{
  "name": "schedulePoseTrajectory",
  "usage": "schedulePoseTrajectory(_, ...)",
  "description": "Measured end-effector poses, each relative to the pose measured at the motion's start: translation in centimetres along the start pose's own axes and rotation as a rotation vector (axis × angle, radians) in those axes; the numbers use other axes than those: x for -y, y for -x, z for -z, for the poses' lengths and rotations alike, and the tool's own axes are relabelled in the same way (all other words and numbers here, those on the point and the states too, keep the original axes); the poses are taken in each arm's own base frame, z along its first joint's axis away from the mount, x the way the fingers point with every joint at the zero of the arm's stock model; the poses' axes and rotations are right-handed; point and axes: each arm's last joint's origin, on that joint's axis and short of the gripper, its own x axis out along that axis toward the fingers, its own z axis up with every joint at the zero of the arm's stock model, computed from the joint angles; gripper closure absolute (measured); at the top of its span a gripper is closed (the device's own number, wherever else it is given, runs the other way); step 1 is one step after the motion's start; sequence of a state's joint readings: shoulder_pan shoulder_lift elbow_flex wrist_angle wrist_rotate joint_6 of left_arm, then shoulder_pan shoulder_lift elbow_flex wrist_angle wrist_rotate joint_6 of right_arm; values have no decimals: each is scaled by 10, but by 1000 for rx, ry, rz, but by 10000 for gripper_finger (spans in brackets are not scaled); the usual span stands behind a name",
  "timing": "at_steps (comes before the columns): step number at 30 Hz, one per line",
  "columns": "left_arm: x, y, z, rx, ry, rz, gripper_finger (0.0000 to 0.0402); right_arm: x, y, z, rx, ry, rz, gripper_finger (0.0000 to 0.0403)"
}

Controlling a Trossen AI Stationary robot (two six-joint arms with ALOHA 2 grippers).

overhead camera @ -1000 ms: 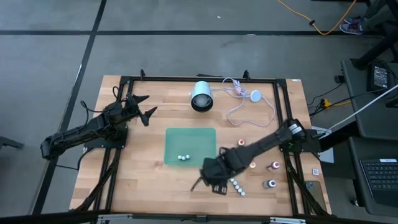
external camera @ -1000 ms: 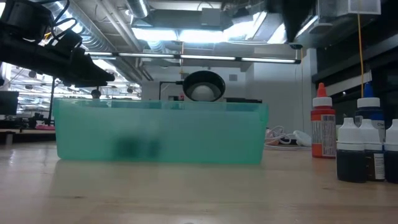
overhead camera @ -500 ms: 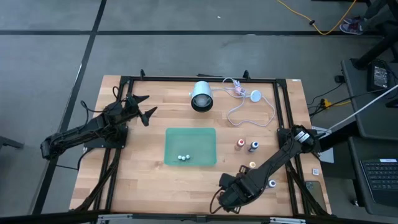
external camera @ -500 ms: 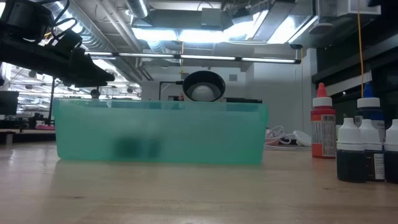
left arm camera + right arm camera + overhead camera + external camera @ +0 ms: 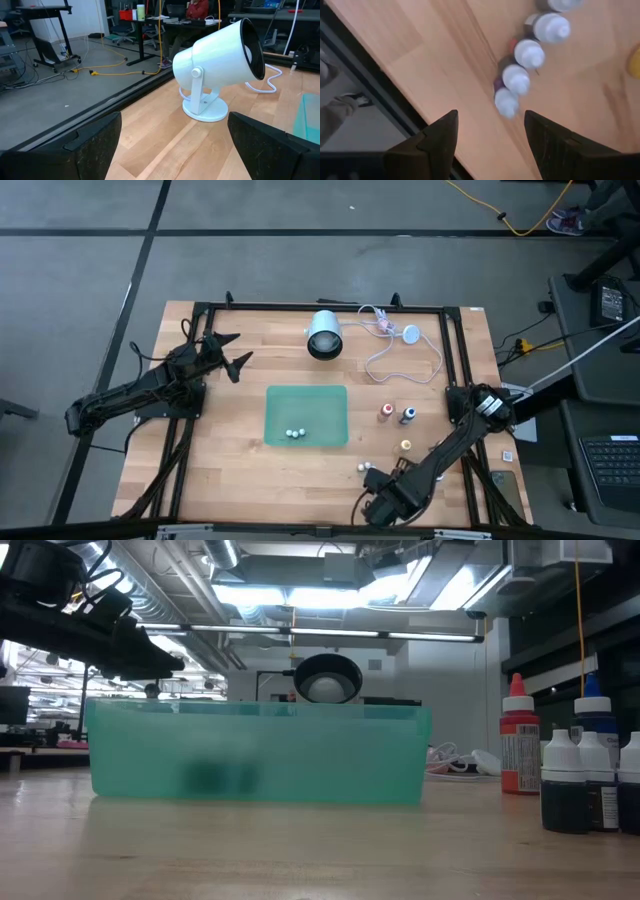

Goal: Pick & Place food coloring
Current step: Put the small purple food coloring bottle into the bin

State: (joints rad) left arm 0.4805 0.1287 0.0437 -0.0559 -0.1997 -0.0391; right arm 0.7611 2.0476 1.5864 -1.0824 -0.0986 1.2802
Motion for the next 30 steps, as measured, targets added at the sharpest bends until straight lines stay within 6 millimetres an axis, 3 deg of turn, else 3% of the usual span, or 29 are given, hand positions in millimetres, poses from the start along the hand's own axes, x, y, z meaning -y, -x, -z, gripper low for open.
schedulePoseTrajectory(9,0,0,0,0,0,0,41,6,-17,0,17,-2,18,173)
schedulePoseTrajectory(18,0,0,0,-1,0,0,41,6,-17,0,16,3,13,178)
schedulePoseTrajectory(30,0,0,0,-1,0,0,41,6,-17,0,15,2,14,276)
